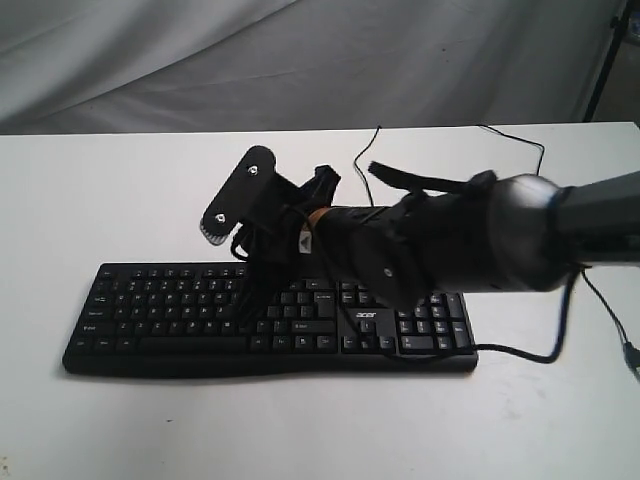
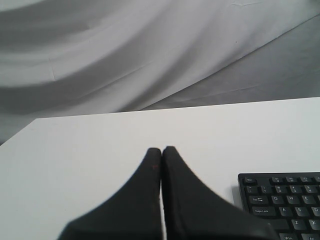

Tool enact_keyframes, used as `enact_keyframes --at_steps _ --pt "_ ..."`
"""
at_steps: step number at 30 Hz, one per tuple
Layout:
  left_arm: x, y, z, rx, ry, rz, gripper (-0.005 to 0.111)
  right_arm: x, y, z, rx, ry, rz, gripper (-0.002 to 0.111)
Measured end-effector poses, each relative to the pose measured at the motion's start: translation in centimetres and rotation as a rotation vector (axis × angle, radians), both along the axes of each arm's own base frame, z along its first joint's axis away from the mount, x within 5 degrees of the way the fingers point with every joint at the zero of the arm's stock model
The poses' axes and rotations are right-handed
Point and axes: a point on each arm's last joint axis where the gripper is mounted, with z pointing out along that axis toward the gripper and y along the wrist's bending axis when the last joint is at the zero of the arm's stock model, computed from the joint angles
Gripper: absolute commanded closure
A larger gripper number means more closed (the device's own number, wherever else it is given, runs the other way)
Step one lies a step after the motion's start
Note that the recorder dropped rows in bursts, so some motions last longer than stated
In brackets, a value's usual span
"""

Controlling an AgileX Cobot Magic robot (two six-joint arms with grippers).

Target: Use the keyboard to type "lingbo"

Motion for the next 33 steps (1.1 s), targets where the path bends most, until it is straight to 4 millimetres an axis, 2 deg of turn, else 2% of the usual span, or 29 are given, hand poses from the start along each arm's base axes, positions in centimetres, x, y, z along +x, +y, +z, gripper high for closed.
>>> enact_keyframes --at_steps 4,11,14,19,24,33 --pt "0.0 0.0 0.0 0.000 0.000 0.000 0.106 -2.7 -1.6 2.8 0.047 -0.059 -0.015 0.108" --pt "0.0 0.0 0.0 0.000 0.000 0.000 0.106 -9.8 -5.7 7.1 0.169 -0.146 -0.074 0.108" --pt "0.0 0.0 0.0 0.000 0.000 0.000 0.106 -12.9 -7.3 8.2 0.216 -0.184 -0.084 0.108" --pt "0.0 0.0 0.0 0.000 0.000 0.000 0.106 -16.6 -9.3 8.2 0.274 -0.198 -0.100 0.108" --pt "0.0 0.0 0.0 0.000 0.000 0.000 0.106 -18.4 -10.3 8.4 0.328 -0.173 -0.116 0.108" --pt "0.0 0.0 0.0 0.000 0.000 0.000 0.106 -18.6 -10.4 8.3 0.332 -0.165 -0.118 0.108"
